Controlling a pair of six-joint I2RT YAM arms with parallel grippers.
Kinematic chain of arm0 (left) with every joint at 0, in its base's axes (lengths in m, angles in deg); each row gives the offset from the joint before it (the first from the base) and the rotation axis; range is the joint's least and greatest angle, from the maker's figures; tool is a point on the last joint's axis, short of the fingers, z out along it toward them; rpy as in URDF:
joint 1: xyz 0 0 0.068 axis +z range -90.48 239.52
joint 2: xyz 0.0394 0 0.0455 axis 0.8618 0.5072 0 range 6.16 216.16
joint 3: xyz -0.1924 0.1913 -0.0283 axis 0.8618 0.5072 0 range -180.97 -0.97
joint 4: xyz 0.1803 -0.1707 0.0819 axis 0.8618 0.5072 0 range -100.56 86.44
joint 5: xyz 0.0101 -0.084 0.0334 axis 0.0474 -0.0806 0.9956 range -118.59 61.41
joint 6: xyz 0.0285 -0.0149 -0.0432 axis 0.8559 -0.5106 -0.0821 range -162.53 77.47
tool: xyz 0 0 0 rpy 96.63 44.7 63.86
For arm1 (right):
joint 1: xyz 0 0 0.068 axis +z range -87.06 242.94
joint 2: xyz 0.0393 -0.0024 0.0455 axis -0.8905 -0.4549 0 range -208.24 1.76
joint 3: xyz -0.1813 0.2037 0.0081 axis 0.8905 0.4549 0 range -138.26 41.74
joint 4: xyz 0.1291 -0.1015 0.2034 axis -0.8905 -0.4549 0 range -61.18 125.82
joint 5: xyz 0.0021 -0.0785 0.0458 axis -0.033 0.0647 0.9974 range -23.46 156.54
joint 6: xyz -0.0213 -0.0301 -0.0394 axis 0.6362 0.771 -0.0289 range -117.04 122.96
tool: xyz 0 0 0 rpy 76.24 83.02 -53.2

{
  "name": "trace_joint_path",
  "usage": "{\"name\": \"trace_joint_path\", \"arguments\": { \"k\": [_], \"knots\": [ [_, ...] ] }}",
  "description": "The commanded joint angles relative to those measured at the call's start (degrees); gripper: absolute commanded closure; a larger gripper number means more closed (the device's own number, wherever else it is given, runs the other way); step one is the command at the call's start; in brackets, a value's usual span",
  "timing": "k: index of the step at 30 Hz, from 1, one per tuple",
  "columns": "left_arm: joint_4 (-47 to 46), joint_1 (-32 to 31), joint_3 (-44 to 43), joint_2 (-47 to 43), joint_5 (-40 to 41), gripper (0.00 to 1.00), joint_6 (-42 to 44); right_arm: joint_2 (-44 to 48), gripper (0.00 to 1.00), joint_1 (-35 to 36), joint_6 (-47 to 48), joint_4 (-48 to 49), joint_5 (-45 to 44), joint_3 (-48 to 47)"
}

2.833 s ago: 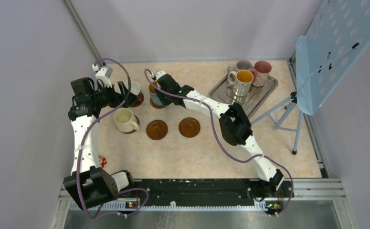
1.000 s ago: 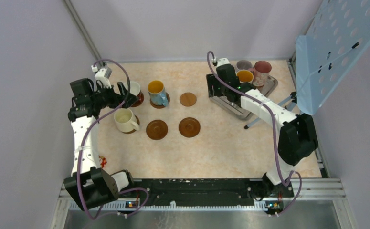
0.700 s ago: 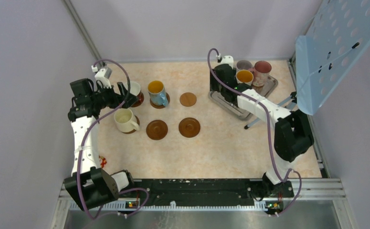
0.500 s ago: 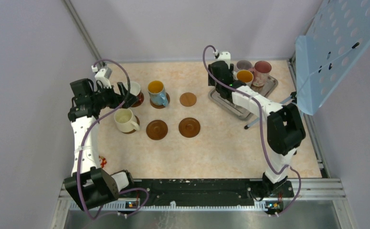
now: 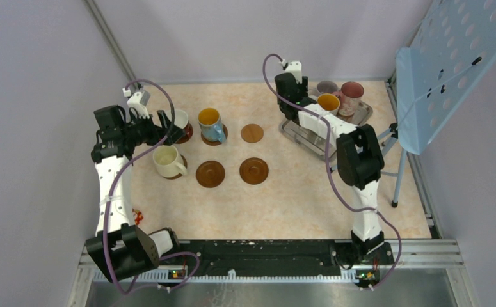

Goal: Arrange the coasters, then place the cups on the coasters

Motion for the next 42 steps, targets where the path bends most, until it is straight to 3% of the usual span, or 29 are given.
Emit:
{"name": "trace_joint_path", "arguments": {
  "k": [1,10,25,31,39,42],
  "knots": [
    [-2.5,0.3,0.6,-1.0,-0.7,0.01,0.6,-4.4,0.39,-1.6,1.5,-1.0,-2.6,-6.8],
    [-2.7,0.4,0.9,-0.9,-0.3,0.01,0.8,-9.2,0.38,-2.7,2.2,-5.5,-3.0,-12.7],
    [-2.6,0.4,0.9,-1.2,-0.1,0.01,0.6,-5.7,0.38,-2.9,-2.0,-17.8,2.2,-11.0],
    [-2.6,0.4,0.7,-1.3,-0.8,0.01,0.7,-1.3,0.42,-3.0,3.1,-13.6,5.5,-5.0],
    [-2.4,0.4,0.6,-1.2,-1.8,0.01,1.0,4.4,0.47,-3.0,7.4,-11.2,9.9,-2.8],
    [-2.3,0.4,0.4,-1.2,-1.7,0.01,0.9,3.7,0.47,-3.0,7.7,-10.9,7.7,-5.3]
  ]
}}
